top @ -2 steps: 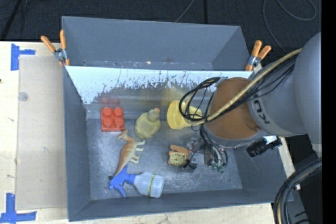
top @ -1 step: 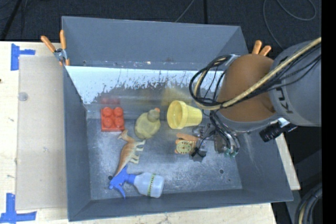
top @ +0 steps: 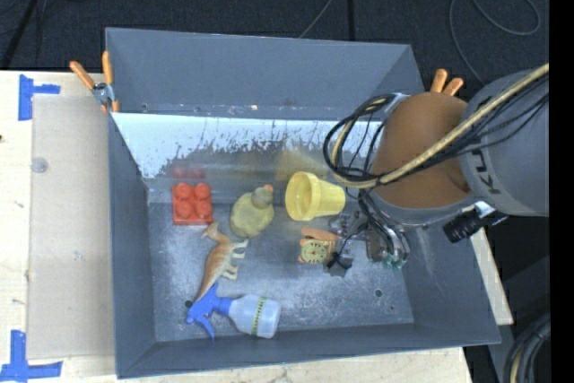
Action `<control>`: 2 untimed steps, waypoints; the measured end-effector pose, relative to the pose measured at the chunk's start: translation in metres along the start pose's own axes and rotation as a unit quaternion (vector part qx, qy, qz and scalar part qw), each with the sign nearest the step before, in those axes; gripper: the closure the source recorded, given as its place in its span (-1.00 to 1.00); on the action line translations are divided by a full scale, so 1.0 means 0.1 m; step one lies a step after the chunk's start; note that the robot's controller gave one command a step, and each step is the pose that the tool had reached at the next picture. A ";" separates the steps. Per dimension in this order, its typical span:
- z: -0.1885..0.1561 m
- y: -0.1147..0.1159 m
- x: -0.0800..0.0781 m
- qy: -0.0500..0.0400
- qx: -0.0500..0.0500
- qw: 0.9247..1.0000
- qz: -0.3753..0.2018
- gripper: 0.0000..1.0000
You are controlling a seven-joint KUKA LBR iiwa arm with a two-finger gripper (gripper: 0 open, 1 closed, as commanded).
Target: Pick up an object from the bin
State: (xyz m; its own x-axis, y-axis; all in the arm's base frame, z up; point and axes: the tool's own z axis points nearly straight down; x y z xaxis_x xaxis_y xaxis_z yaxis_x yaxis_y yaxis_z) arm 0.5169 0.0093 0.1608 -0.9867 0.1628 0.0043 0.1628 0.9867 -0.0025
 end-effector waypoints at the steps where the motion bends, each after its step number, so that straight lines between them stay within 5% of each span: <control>1: 0.30 0.06 0.08 -0.003 0.000 1.000 -0.025 1.00; 2: -0.96 0.12 0.04 -0.001 0.000 0.996 -0.089 1.00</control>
Offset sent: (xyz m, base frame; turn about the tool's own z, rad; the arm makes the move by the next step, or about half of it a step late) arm -0.0019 0.0115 0.0958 -0.1771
